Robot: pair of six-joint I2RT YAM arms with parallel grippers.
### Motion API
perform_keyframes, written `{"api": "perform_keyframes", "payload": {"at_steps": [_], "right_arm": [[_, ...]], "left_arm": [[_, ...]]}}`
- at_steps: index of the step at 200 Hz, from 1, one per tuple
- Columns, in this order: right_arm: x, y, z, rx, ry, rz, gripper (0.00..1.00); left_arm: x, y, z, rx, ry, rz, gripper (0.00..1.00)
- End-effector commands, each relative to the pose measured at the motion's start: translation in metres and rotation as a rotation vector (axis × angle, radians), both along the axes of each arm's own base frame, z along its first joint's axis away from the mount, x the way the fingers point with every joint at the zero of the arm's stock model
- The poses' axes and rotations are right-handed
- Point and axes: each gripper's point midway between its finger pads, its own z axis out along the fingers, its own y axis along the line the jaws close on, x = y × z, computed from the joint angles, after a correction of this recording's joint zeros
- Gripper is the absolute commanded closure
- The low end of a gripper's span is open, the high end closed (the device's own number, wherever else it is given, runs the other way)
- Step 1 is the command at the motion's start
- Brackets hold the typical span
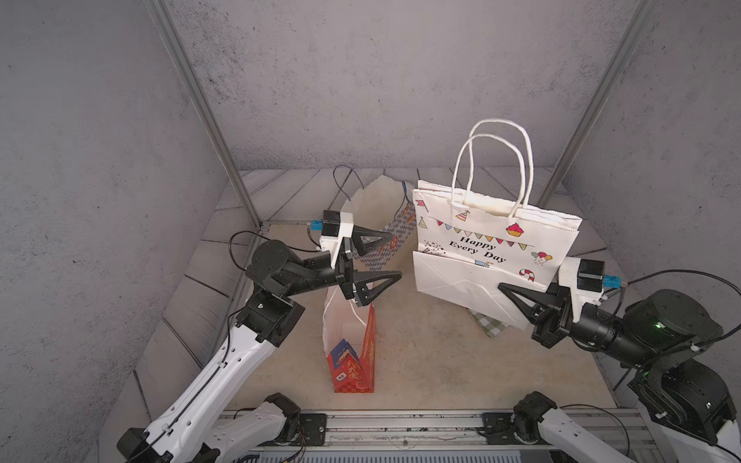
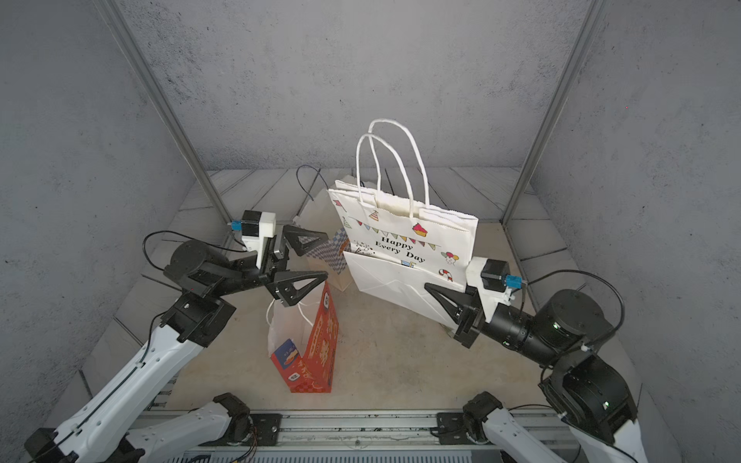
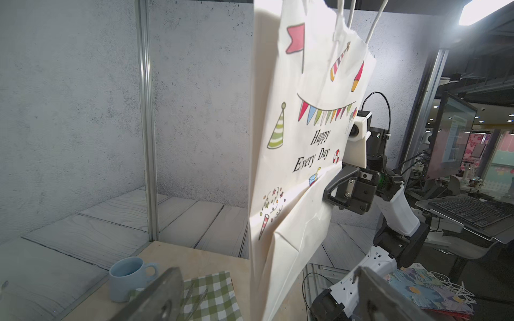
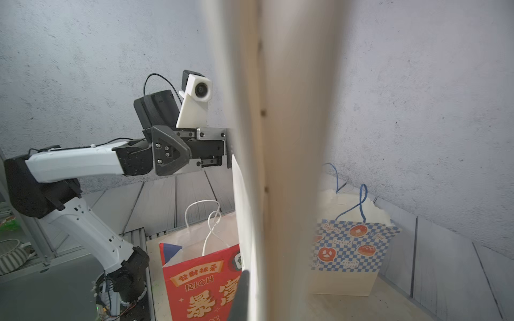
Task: Put away the paper bag
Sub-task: Press the paper bag.
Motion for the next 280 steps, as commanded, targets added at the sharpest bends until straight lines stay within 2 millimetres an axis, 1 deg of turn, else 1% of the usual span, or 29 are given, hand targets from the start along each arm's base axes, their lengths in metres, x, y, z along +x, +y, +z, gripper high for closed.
{"api": "perform_keyframes", "payload": {"at_steps": [1,35,59,84,97,104,118,139,164,176,190,199,203,207,211,219,224,228,235,245,268,280], "right_arm": [[-0.002,-0.001,0.01,0.018,-0.032,0.002,1.0],[-0.012,0.02,0.016,0.08,0.019,0.169,1.0],[-0.02,0.029,0.017,0.113,0.064,0.257,1.0],[-0.018,0.033,0.01,0.114,0.092,0.28,1.0],[-0.015,0.036,0.008,0.117,0.104,0.289,1.0],[-0.014,0.037,0.008,0.121,0.105,0.294,1.0],[-0.012,0.04,0.006,0.124,0.11,0.304,1.0],[-0.01,0.043,0.001,0.118,0.128,0.317,1.0],[-0.008,0.043,0.0,0.114,0.126,0.312,1.0],[-0.007,0.043,0.001,0.111,0.118,0.3,1.0],[-0.005,0.041,0.001,0.101,0.114,0.282,1.0],[-0.004,0.041,0.0,0.092,0.118,0.273,1.0],[-0.003,0.041,0.001,0.09,0.119,0.268,0.98],[-0.002,0.04,0.0,0.089,0.123,0.26,0.94],[-0.001,0.04,0.001,0.088,0.124,0.252,0.86],[0.002,0.038,0.002,0.088,0.126,0.23,0.66],[0.003,0.037,0.002,0.087,0.128,0.217,0.59],[0.003,0.035,0.003,0.084,0.122,0.208,0.56],[0.002,0.034,0.005,0.074,0.11,0.197,0.53],[0.002,0.03,0.009,0.066,0.094,0.175,0.52],[0.004,0.024,0.014,0.038,0.066,0.131,0.52],[0.004,0.024,0.014,0.023,0.06,0.125,0.54]], "left_arm": [[-0.012,-0.005,0.003,-0.001,-0.002,-0.088,0.01],[-0.018,-0.026,-0.006,0.049,0.032,-0.185,0.01],[-0.015,-0.031,-0.015,0.083,0.039,-0.178,0.01],[-0.021,-0.03,-0.009,0.06,0.014,-0.214,0.0],[-0.028,-0.03,-0.004,0.046,0.02,-0.265,0.05],[-0.03,-0.03,-0.002,0.039,0.032,-0.296,0.09],[-0.033,-0.03,0.001,0.033,0.044,-0.331,0.2],[-0.035,-0.03,0.002,0.034,0.047,-0.341,0.43],[-0.036,-0.03,0.002,0.04,0.042,-0.348,0.68],[-0.037,-0.03,0.001,0.044,0.039,-0.35,0.81],[-0.036,-0.03,0.001,0.044,0.038,-0.345,1.0],[-0.035,-0.03,0.0,0.043,0.038,-0.337,1.0],[-0.035,-0.03,0.0,0.042,0.035,-0.333,1.0],[-0.035,-0.03,0.0,0.042,0.034,-0.331,1.0],[-0.035,-0.03,0.0,0.041,0.031,-0.327,1.0],[-0.034,-0.03,0.0,0.041,0.025,-0.317,1.0],[-0.033,-0.03,-0.001,0.043,0.025,-0.31,1.0],[-0.032,-0.03,-0.002,0.046,0.023,-0.303,1.0],[-0.031,-0.03,-0.003,0.05,0.021,-0.294,1.0],[-0.03,-0.03,-0.005,0.052,0.017,-0.283,1.0],[-0.029,-0.03,-0.006,0.051,0.02,-0.274,1.0],[-0.029,-0.03,-0.007,0.05,0.026,-0.271,1.0]]}}
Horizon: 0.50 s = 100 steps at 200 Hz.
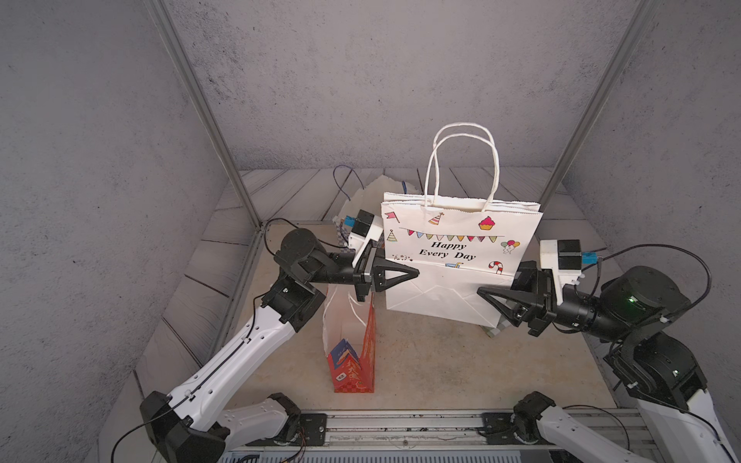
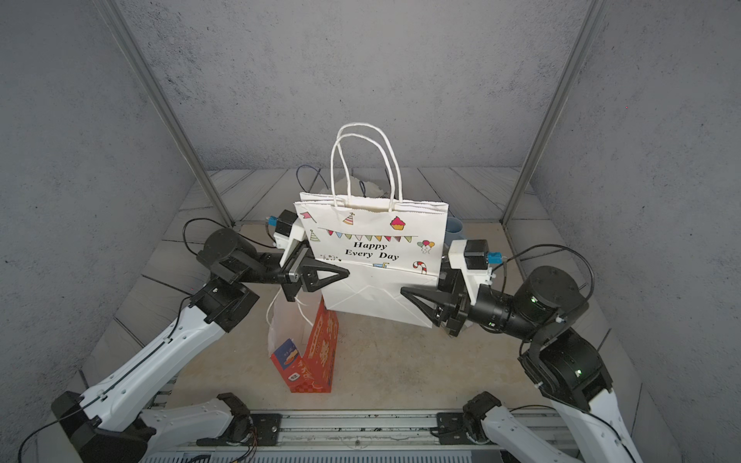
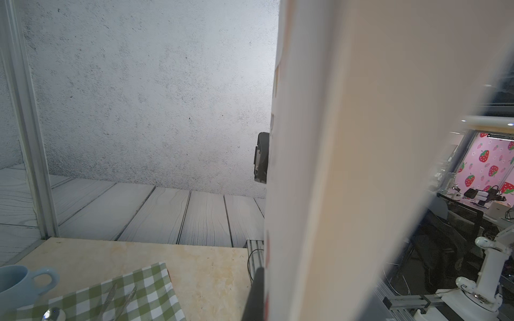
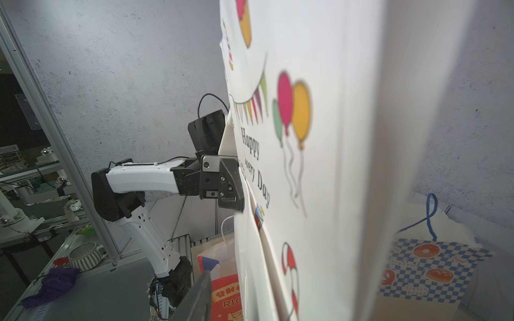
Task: Put away the paper bag
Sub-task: Press the paper bag.
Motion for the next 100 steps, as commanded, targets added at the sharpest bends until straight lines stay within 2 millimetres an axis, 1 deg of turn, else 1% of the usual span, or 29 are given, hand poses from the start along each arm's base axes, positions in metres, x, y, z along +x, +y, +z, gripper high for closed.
{"api": "perform_keyframes", "payload": {"at_steps": [1,10,22,58,67,89,92,95,96,98,100], "right_arm": [[0.002,-0.007,0.001,-0.043,-0.03,-0.051,0.55],[0.003,-0.005,-0.001,-0.049,-0.025,-0.045,0.58],[0.002,-0.003,-0.002,-0.048,-0.023,-0.026,0.66],[-0.001,0.005,-0.006,-0.046,-0.015,0.031,1.0],[-0.001,0.006,-0.008,-0.048,-0.012,0.037,1.0],[-0.003,0.005,-0.005,-0.04,-0.015,0.039,0.99],[-0.002,0.005,-0.005,-0.04,-0.015,0.034,0.91],[-0.001,0.004,-0.003,-0.037,-0.016,0.023,0.81],[-0.001,0.003,-0.003,-0.035,-0.017,0.021,0.79],[0.0,0.003,-0.002,-0.033,-0.017,0.013,0.7],[0.002,0.002,-0.001,-0.032,-0.017,0.004,0.64]], "left_arm": [[-0.006,0.005,0.009,-0.029,-0.047,0.016,1.0],[-0.006,0.006,0.009,-0.03,-0.045,0.012,1.0],[-0.007,0.006,0.009,-0.03,-0.042,0.011,1.0],[-0.008,0.006,0.009,-0.026,-0.039,0.002,1.0],[-0.009,0.006,0.01,-0.028,-0.041,0.003,1.0],[-0.007,0.005,0.008,-0.023,-0.035,0.005,1.0],[-0.007,0.005,0.008,-0.021,-0.035,0.005,1.0],[-0.007,0.005,0.007,-0.02,-0.035,0.005,1.0],[-0.007,0.005,0.007,-0.02,-0.035,0.005,1.0],[-0.007,0.005,0.007,-0.02,-0.037,0.005,1.0],[-0.007,0.005,0.006,-0.019,-0.035,0.005,1.0]]}}
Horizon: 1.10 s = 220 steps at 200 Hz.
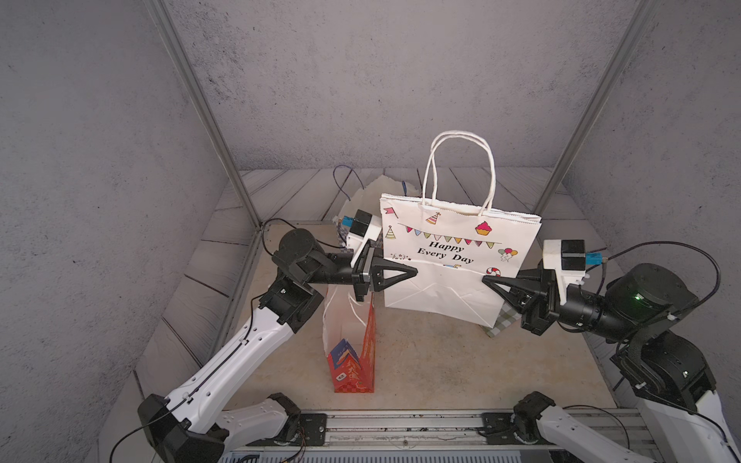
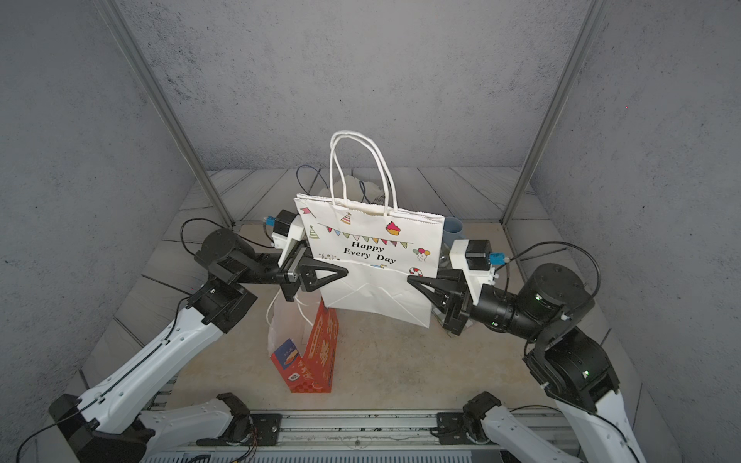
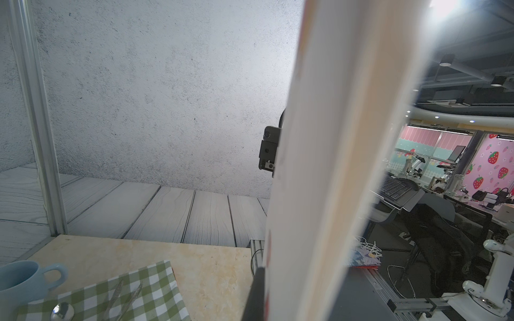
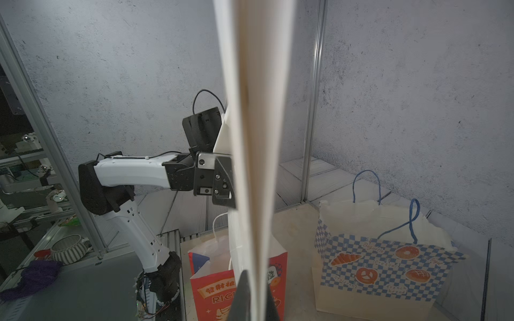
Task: Put away the paper bag
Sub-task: Press the paper bag.
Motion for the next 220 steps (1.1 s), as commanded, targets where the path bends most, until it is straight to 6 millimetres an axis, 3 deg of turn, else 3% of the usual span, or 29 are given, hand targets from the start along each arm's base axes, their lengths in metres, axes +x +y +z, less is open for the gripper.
{"api": "perform_keyframes", "payload": {"at_steps": [1,9,19,55,70,99,132,146,160,193,220], "right_arm": [[0.003,0.001,0.001,0.004,0.007,-0.005,0.61],[0.006,-0.002,0.005,0.014,-0.004,-0.034,0.47],[0.009,-0.005,0.012,0.028,-0.026,-0.066,0.41],[0.013,-0.006,0.034,0.064,-0.079,-0.084,0.45],[0.015,-0.006,0.041,0.076,-0.094,-0.09,0.57],[0.016,-0.001,0.044,0.078,-0.109,-0.066,1.0],[0.018,0.001,0.042,0.07,-0.111,-0.06,0.99],[0.021,-0.001,0.047,0.085,-0.115,-0.081,0.65],[0.025,-0.004,0.054,0.1,-0.126,-0.113,0.55],[0.032,-0.008,0.073,0.135,-0.158,-0.162,0.6],[0.032,-0.009,0.083,0.16,-0.176,-0.164,0.87]], "left_arm": [[-0.007,0.003,0.006,-0.017,-0.033,-0.006,1.0],[-0.007,0.003,0.004,-0.013,-0.03,-0.007,1.0],[-0.006,0.002,0.003,-0.012,-0.028,-0.007,1.0],[-0.006,0.0,-0.005,0.01,-0.011,-0.017,1.0],[-0.006,0.0,-0.007,0.014,-0.011,-0.019,1.0],[-0.006,0.0,-0.008,0.019,-0.012,-0.021,1.0],[-0.007,0.0,-0.009,0.021,-0.012,-0.025,1.0],[-0.008,0.0,-0.01,0.024,-0.008,-0.029,1.0],[-0.007,0.0,-0.012,0.027,-0.008,-0.026,1.0],[-0.004,-0.002,-0.015,0.031,-0.006,-0.019,1.0],[-0.004,-0.002,-0.017,0.034,-0.002,-0.021,1.0]]}}
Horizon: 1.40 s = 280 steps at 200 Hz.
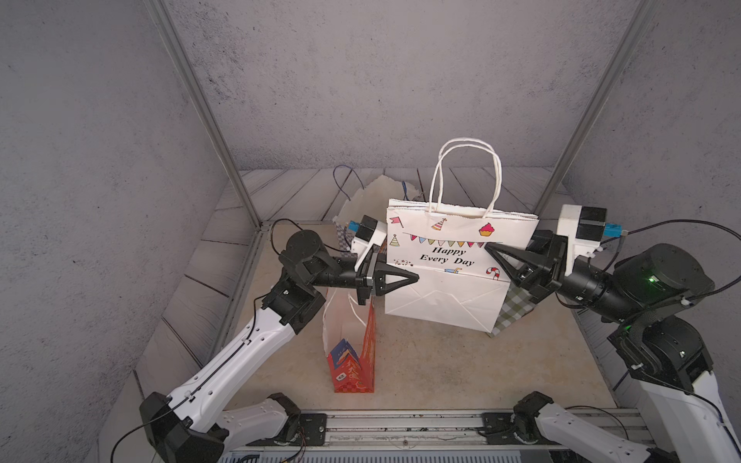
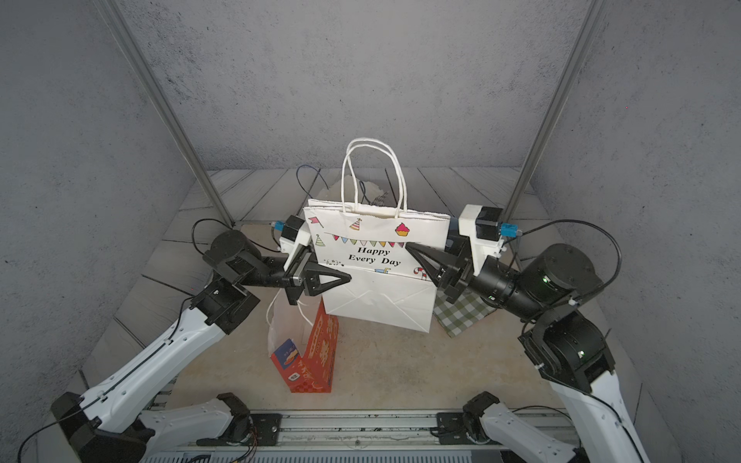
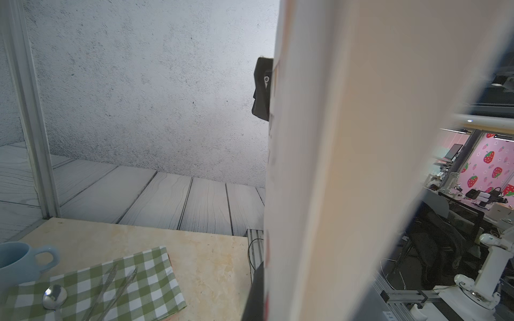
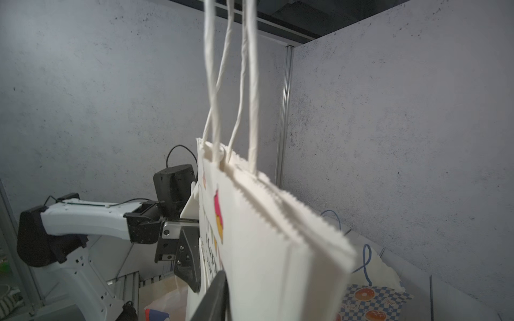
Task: Put away the paper bag
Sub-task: Press the paper bag.
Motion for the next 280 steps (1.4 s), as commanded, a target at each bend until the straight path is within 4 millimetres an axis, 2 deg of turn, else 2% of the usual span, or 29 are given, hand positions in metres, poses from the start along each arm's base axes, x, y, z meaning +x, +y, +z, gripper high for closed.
{"api": "perform_keyframes", "payload": {"at_steps": [1,12,40,43,52,56,68,80,100,127,149,152,161,167,192,205,236,256,280], "right_arm": [[-0.002,-0.005,0.021,0.051,-0.045,-0.019,0.87],[-0.003,-0.004,0.023,0.055,-0.052,-0.011,1.0],[-0.004,-0.003,0.024,0.061,-0.054,0.006,1.0],[-0.005,-0.002,0.024,0.062,-0.053,0.007,0.95],[-0.004,-0.003,0.025,0.068,-0.053,0.003,0.7],[-0.003,-0.004,0.027,0.074,-0.053,-0.001,0.64],[-0.003,-0.006,0.031,0.088,-0.062,-0.01,0.56],[-0.004,-0.008,0.037,0.106,-0.077,-0.022,0.56],[-0.006,-0.011,0.045,0.133,-0.096,-0.028,0.65],[-0.008,-0.011,0.043,0.127,-0.094,-0.019,1.0],[-0.007,-0.011,0.039,0.126,-0.081,-0.022,1.0],[-0.007,-0.011,0.039,0.128,-0.078,-0.025,0.97],[-0.004,-0.014,0.037,0.135,-0.066,-0.046,0.68],[-0.001,-0.016,0.036,0.141,-0.054,-0.066,0.54],[0.004,-0.026,0.024,0.141,-0.028,-0.138,0.35],[0.006,-0.032,0.011,0.118,-0.005,-0.178,0.31],[-0.001,-0.039,-0.041,0.007,0.051,-0.208,0.22],[-0.014,-0.039,-0.063,-0.032,0.08,-0.17,0.2],[-0.021,-0.034,-0.09,-0.113,0.148,-0.124,0.19]], "left_arm": [[-0.005,0.001,0.002,-0.01,-0.029,-0.013,1.0],[-0.005,0.001,0.001,-0.008,-0.024,-0.013,1.0],[-0.005,0.001,0.0,-0.006,-0.018,-0.016,1.0],[-0.005,0.001,0.0,-0.005,-0.017,-0.016,1.0],[-0.005,0.001,0.0,-0.004,-0.016,-0.019,1.0],[-0.005,0.001,0.0,-0.004,-0.016,-0.018,1.0],[-0.004,0.0,-0.002,0.0,-0.009,-0.02,1.0],[-0.005,0.0,-0.003,0.0,-0.008,-0.021,1.0],[-0.004,0.0,-0.005,0.004,0.001,-0.019,1.0],[-0.003,0.0,-0.005,0.005,0.005,-0.02,1.0],[-0.004,-0.001,-0.004,0.003,0.002,-0.021,1.0],[-0.004,-0.001,-0.004,0.002,0.002,-0.021,1.0],[-0.004,0.0,-0.004,0.002,0.002,-0.018,1.0],[-0.004,0.0,-0.003,0.0,-0.001,-0.018,1.0],[-0.002,0.0,-0.001,-0.007,-0.008,0.0,1.0],[-0.002,0.001,0.0,-0.013,-0.015,0.011,1.0],[-0.002,0.002,0.006,-0.03,-0.03,0.022,1.0],[-0.002,0.003,0.008,-0.034,-0.035,0.022,1.0],[-0.003,0.003,0.012,-0.045,-0.031,0.013,1.0]]}}
